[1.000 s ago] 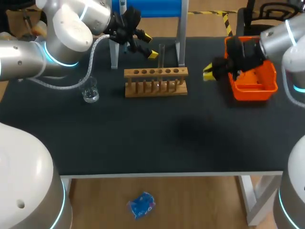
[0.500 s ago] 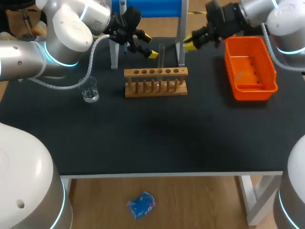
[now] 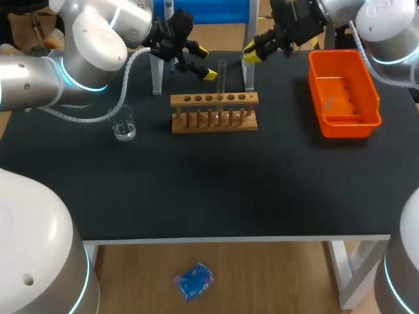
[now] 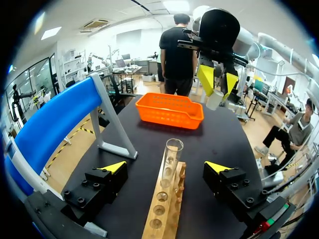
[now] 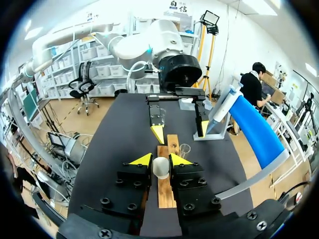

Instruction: Invert the test tube, pick up the pipette, mount the tip to pipette, aspirate from beaker and dispense into the tube, eject the tip, return the pipette, and cap with the stopper.

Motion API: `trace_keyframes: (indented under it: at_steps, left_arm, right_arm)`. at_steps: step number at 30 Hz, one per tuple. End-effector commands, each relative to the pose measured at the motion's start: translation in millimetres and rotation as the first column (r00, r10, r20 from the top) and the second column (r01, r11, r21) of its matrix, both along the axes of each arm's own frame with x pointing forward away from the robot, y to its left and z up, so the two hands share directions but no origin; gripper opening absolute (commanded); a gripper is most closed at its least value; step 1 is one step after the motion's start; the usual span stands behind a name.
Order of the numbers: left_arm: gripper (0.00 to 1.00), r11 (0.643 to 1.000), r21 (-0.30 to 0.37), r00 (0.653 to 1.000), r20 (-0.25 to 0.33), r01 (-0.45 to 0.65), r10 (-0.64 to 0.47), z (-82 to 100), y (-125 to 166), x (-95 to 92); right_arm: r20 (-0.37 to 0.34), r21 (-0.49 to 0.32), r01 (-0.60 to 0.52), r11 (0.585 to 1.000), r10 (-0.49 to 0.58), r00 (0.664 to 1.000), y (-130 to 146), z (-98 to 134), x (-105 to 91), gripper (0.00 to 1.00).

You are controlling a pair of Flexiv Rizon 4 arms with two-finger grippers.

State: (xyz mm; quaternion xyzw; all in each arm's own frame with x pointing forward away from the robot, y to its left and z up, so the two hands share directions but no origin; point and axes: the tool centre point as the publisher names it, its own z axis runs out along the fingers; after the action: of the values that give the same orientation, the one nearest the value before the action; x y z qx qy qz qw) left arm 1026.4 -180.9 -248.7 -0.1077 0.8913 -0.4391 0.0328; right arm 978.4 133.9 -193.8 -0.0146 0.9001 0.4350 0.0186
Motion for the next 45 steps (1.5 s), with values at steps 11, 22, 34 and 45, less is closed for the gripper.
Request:
trace_keyframes:
  at_steps: [11,22,34,45]
  left_arm:
    - [1.0,1.0,0.004,1.0,-0.005,0.002,-0.002,1.3,0,0.8]
    - [1.0,1.0,0.004,1.0,-0.005,0.002,-0.002,1.3,0,0.8]
    - [1.0,1.0,0.004,1.0,-0.005,0.002,-0.002,1.3,0,0.8]
    - [1.0,1.0,0.004,1.0,-0.005,0.002,-0.002,1.3,0,0.8]
  right_arm:
    - [-0.018,-0.009,-0.024,1.0,0.024,1.0,24,-5,19.3,0.0]
    - [0.002,0.002,-0.05,0.999,0.05,0.999,46,-15,39.0,0.0]
    - [-0.005,0.011,-0.067,0.998,0.067,0.998,56,-22,56.3,0.0]
    - [-0.018,0.013,-0.076,0.997,0.076,0.997,61,-27,60.7,0.0]
